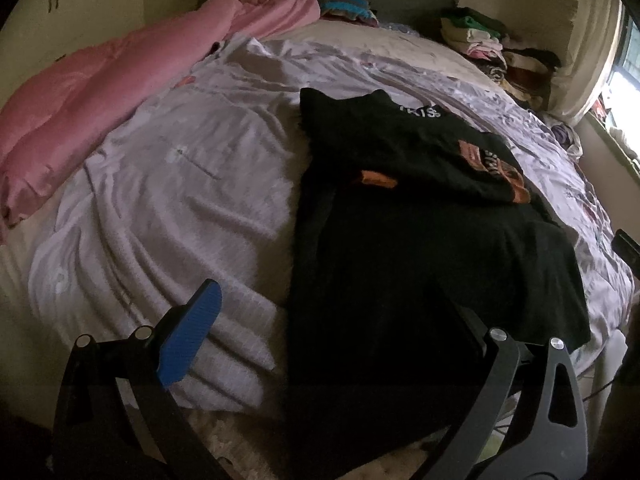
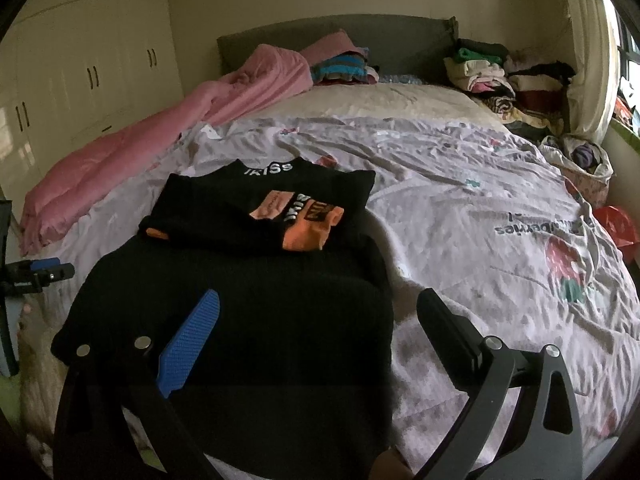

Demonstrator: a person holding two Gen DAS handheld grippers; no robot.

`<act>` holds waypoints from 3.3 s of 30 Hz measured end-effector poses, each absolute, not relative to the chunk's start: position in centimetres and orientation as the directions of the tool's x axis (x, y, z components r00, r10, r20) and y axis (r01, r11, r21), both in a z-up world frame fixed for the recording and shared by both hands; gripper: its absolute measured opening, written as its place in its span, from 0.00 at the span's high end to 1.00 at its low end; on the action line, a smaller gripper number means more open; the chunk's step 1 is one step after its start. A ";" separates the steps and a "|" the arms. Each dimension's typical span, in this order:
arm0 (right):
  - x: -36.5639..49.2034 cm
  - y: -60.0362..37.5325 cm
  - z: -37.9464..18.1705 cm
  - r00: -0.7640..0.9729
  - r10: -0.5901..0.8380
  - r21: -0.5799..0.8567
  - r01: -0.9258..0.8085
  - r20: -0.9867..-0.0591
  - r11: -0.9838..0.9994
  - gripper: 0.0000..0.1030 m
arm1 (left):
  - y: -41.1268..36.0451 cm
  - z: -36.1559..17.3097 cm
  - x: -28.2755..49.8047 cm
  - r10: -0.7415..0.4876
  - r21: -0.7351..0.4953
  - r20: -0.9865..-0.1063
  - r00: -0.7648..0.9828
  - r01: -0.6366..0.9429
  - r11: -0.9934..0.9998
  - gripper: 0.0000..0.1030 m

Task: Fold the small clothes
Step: 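Close both tools on the hem of the black shirt, then lift the hem with both tools and fold it toward the collar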

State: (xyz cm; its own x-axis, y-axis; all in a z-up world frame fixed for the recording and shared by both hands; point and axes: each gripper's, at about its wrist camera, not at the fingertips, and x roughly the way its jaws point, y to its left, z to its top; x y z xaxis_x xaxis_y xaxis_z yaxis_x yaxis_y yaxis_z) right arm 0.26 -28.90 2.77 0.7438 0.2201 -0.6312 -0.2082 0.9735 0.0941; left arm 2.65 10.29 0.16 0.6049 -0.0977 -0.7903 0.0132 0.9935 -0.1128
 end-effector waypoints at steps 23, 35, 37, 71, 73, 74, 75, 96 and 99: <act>-1.1 -28.9 0.8 0.700 0.238 0.084 -0.248 -0.673 0.965 0.04 | 12.3 -2.4 -0.6 -0.125 -0.145 -0.833 0.539 0.007 0.989 0.10; -1.7 -28.2 0.2 0.678 0.252 0.076 -0.279 -0.690 0.957 0.04 | 11.7 -3.7 -1.9 -0.197 -0.207 -0.849 0.491 0.035 0.978 0.45; -1.8 -28.1 -0.2 0.669 0.258 0.079 -0.285 -0.697 0.955 0.04 | 11.7 -4.2 -2.0 -0.212 -0.222 -0.855 0.473 0.035 0.974 0.52; -4.6 -31.8 -7.7 0.430 0.294 0.184 -0.278 -0.854 0.943 0.54 | 9.8 -7.0 -2.2 -0.273 -0.256 -0.878 0.393 0.096 0.962 0.89; -4.5 -32.1 -7.2 0.441 0.290 0.181 -0.274 -0.849 0.945 0.77 | 9.9 -7.1 -2.1 -0.275 -0.260 -0.880 0.388 0.093 0.961 0.92; -4.5 -32.4 -6.9 0.445 0.296 0.185 -0.275 -0.845 0.943 0.86 | 10.0 -7.0 -2.0 -0.282 -0.267 -0.878 0.387 0.093 0.959 0.93; -4.6 -32.6 -6.5 0.450 0.304 0.193 -0.276 -0.840 0.942 0.91 | 10.0 -6.9 -2.0 -0.285 -0.269 -0.876 0.389 0.096 0.958 0.94; -3.7 -35.1 3.3 0.717 0.420 0.306 -0.293 -0.556 0.906 0.92 | 12.0 2.4 -1.4 -0.336 -0.332 -0.722 0.605 0.123 0.935 0.98; -3.4 -35.3 3.8 0.729 0.418 0.310 -0.289 -0.542 0.906 0.92 | 12.1 3.3 -1.1 -0.330 -0.327 -0.708 0.624 0.124 0.937 0.98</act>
